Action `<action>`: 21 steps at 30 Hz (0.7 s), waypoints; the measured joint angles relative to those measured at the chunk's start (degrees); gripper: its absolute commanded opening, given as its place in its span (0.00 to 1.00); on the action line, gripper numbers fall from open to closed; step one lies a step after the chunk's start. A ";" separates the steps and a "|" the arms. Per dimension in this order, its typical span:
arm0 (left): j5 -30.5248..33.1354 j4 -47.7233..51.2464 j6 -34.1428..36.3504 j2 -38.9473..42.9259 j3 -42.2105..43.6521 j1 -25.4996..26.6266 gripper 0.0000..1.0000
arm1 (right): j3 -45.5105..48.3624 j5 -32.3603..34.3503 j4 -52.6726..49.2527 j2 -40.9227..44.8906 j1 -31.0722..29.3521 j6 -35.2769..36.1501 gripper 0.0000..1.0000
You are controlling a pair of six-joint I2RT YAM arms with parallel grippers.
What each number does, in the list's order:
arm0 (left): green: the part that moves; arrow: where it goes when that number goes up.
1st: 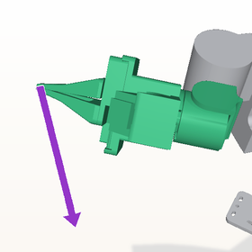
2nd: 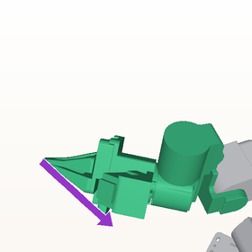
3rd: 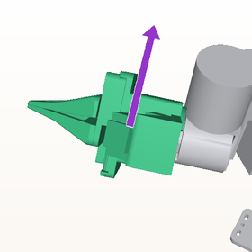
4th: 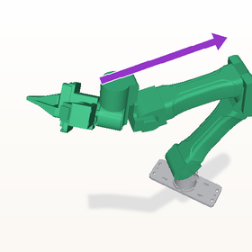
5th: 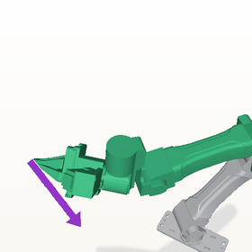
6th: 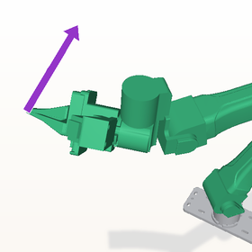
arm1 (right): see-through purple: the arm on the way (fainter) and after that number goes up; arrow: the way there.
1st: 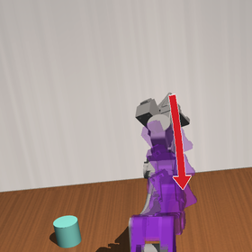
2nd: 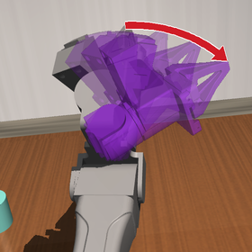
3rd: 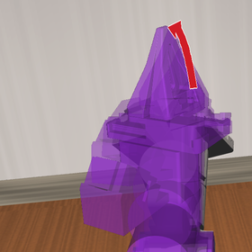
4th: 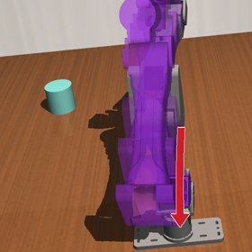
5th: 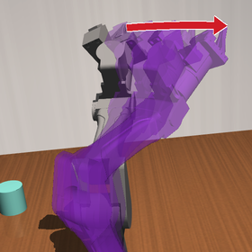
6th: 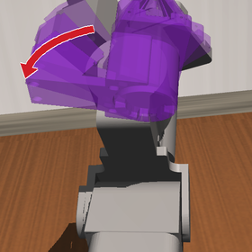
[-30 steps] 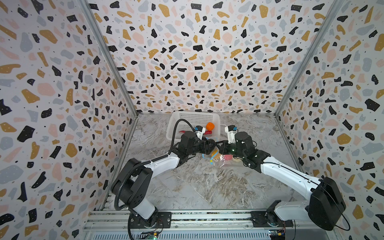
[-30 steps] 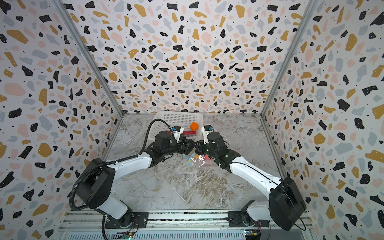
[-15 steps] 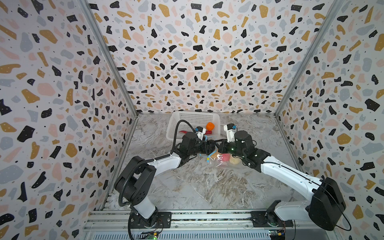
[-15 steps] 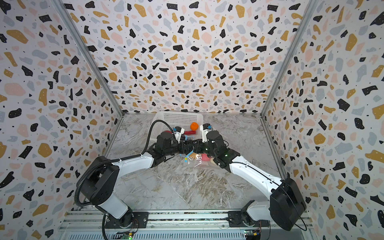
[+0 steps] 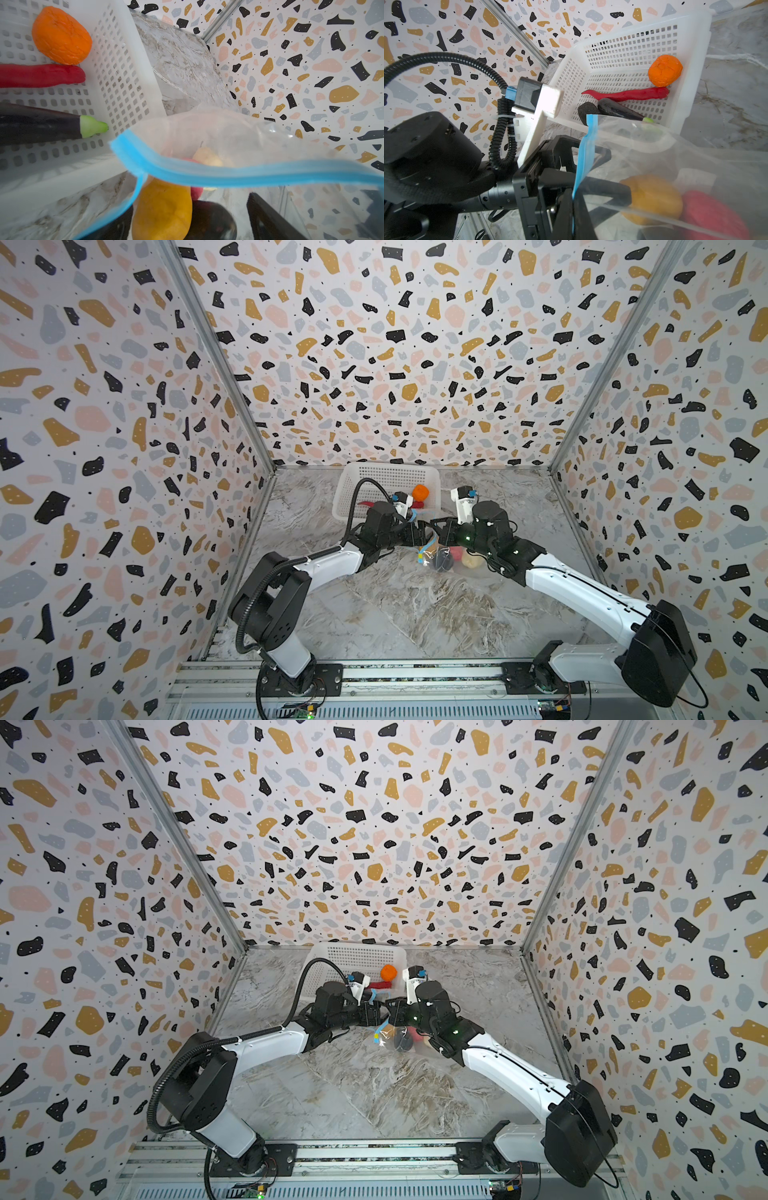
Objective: Place the food in the zip-top bag and seal the zipper
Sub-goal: 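Lower the avocado into the bag opening and open the left gripper, then move the left gripper back over the basket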
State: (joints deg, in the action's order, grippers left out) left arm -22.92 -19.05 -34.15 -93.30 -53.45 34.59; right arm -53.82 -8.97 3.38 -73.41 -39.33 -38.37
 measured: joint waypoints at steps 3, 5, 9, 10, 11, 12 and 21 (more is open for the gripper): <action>1.36 2.05 1.16 1.22 -0.09 0.00 0.88 | 0.02 0.20 -0.02 0.02 0.26 0.00 0.00; 2.34 3.91 1.95 2.03 -0.66 -0.02 0.89 | 0.11 0.26 -0.02 0.15 0.50 -0.02 0.00; 4.17 7.43 3.17 3.54 -2.89 -0.02 0.92 | 1.25 0.68 -0.02 1.57 0.83 -0.09 0.00; 4.50 8.13 3.37 3.87 -3.39 -0.02 0.92 | 1.44 0.74 -0.07 1.95 0.92 -0.09 0.00; 5.05 9.01 3.61 4.26 -4.07 -0.02 0.93 | 1.60 0.87 -0.07 2.27 1.03 -0.09 0.00; 5.49 9.88 3.85 4.55 -4.76 -0.02 0.93 | 1.70 0.90 -0.07 2.56 1.14 -0.09 0.00; 10.21 17.90 5.62 7.41 -10.95 -0.52 0.95 | 3.17 1.09 -0.11 3.82 1.46 -0.11 0.00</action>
State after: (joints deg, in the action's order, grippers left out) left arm -12.71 -1.15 -28.53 -85.89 -64.40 34.06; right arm -50.65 -7.88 3.27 -69.58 -37.87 -38.48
